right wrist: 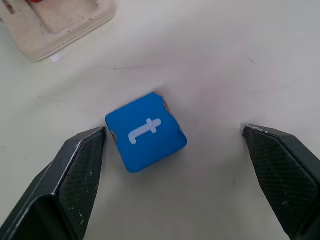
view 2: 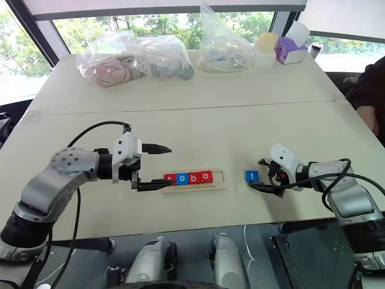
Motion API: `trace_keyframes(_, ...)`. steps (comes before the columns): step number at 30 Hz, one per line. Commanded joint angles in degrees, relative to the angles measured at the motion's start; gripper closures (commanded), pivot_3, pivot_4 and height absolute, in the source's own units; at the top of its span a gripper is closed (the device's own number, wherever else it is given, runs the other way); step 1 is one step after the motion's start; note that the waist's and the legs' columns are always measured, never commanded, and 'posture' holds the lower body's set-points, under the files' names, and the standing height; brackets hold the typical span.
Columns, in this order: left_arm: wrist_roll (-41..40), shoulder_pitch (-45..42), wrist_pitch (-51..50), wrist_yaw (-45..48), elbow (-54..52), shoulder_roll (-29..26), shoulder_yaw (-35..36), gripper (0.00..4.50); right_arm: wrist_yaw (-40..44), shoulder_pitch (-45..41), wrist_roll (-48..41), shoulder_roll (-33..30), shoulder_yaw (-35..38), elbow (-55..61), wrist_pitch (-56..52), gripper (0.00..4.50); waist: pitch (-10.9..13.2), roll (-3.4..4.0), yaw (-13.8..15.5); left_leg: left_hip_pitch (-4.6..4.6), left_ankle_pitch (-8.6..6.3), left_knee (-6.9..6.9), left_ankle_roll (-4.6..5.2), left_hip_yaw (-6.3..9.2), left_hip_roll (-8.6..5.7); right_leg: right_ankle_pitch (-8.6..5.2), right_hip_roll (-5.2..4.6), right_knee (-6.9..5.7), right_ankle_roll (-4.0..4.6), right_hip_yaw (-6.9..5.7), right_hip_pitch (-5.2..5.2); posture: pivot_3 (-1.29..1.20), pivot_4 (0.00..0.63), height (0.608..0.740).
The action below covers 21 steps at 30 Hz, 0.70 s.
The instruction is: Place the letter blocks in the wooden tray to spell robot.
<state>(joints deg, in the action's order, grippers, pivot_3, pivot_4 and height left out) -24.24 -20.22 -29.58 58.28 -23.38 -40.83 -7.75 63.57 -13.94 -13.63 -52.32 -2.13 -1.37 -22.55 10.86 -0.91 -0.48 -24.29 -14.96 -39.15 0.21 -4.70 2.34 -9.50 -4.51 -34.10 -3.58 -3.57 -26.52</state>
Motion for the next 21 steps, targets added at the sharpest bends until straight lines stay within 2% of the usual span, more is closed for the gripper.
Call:
trace_keyframes(1, -0.1, -0.1, 0.7, -0.5, -1.5, -0.2, 1.0, 0.0, 2.4, -0.7, 1.2, -0.3, -1.2, -2.0, 3.1, 0.05, 0.0, 0.0, 0.0, 0.0, 0.0, 0.0, 0.0, 0.0, 0.0, 0.0, 0.0, 0.0, 0.0, 0.0, 0.0, 0.0, 0.15, 0.74)
trace_keyframes(8, -0.3, -0.1, 0.6, -0.9, -1.7, -0.3, 1.1, 0.0, 6.2, -0.2, 2.8, -1.5, -1.9, -3.5, 8.5, 0.05, 0.0, 0.0, 0.1, 0.09, 0.0, -0.01, 0.0, -0.02, 0.0, 0.0, 0.0, -0.01, 0.0, 0.0, 0.09, 0.0, 0.15, 0.74)
trace_keyframes(15, -0.3, -0.1, 0.8, -0.9, -1.7, -0.3, 0.9, 0.0, 6.4, -0.4, 3.7, -1.0, -1.6, -3.8, 10.4, 0.05, 0.0, 0.0, 0.1, 0.13, 0.0, -0.01, 0.0, -0.06, 0.0, 0.01, 0.0, -0.02, 0.0, 0.0, 0.13, 0.0, 0.15, 0.74)
trace_keyframes(18, -0.3, -0.2, 0.8, -0.8, -1.5, -0.2, 0.9, 0.0, 6.0, -0.9, 3.8, -0.5, -1.6, -3.6, 10.6, 0.87, 0.0, 0.0, 0.1, 0.15, 0.0, -0.01, 0.0, -0.06, 0.0, 0.01, 0.0, -0.02, 0.0, 0.0, 0.16, 0.0, 0.15, 0.74)
trace_keyframes(21, -0.3, -0.4, 0.9, -0.8, -1.3, -0.2, 0.9, 0.0, 5.9, -1.7, 3.7, -0.3, -1.5, -3.2, 10.4, 2.4, 0.0, 0.0, 0.1, 0.21, 0.0, -0.03, 0.0, -0.06, 0.0, 0.01, -0.01, -0.02, 0.0, 0.01, 0.2, 0.0, 0.15, 0.74)
